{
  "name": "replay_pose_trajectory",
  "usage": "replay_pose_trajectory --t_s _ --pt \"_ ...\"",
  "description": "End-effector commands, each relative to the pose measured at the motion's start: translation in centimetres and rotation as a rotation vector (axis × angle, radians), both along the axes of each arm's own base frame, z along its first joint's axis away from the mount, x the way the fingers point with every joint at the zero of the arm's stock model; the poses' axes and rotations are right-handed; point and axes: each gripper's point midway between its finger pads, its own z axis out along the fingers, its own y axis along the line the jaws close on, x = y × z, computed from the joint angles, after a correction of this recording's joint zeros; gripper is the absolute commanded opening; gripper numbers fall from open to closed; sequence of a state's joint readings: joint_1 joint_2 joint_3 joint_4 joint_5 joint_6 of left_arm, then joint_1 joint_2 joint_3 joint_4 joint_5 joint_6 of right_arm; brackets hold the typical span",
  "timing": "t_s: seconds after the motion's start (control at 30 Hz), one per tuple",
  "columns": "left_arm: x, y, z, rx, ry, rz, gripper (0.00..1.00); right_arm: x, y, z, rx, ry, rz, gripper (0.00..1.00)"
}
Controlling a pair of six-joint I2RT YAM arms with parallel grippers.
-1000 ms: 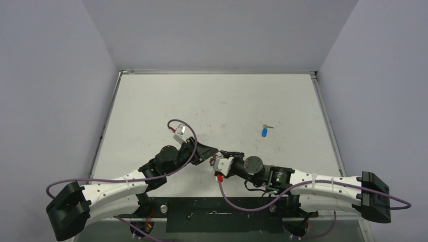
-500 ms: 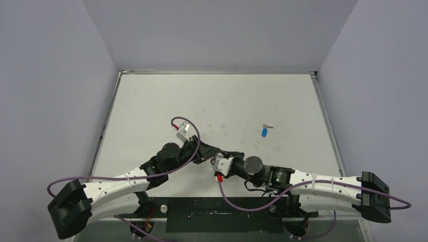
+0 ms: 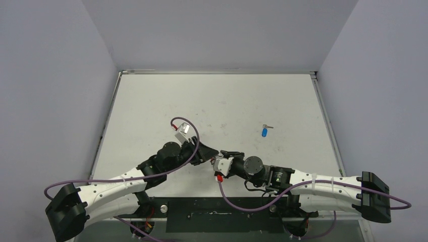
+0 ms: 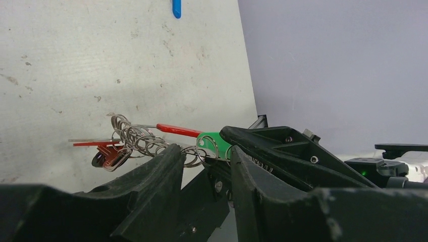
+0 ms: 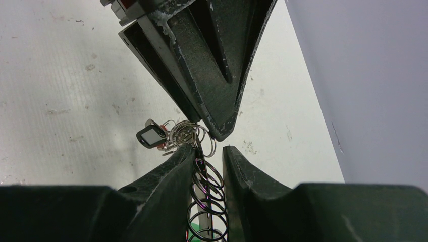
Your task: Put the keys on the keyring
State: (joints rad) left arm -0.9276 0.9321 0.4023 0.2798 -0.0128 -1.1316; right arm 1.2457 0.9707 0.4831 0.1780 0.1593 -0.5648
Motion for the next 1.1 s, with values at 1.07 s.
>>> replay_pose_trajectory --t_s 1.07 --pt "-0.5 -1.0 4.8 -0.202 -0.095 -0.038 0.24 0.3 0.5 3.1 0.095 -0.033 -0.026 0.0"
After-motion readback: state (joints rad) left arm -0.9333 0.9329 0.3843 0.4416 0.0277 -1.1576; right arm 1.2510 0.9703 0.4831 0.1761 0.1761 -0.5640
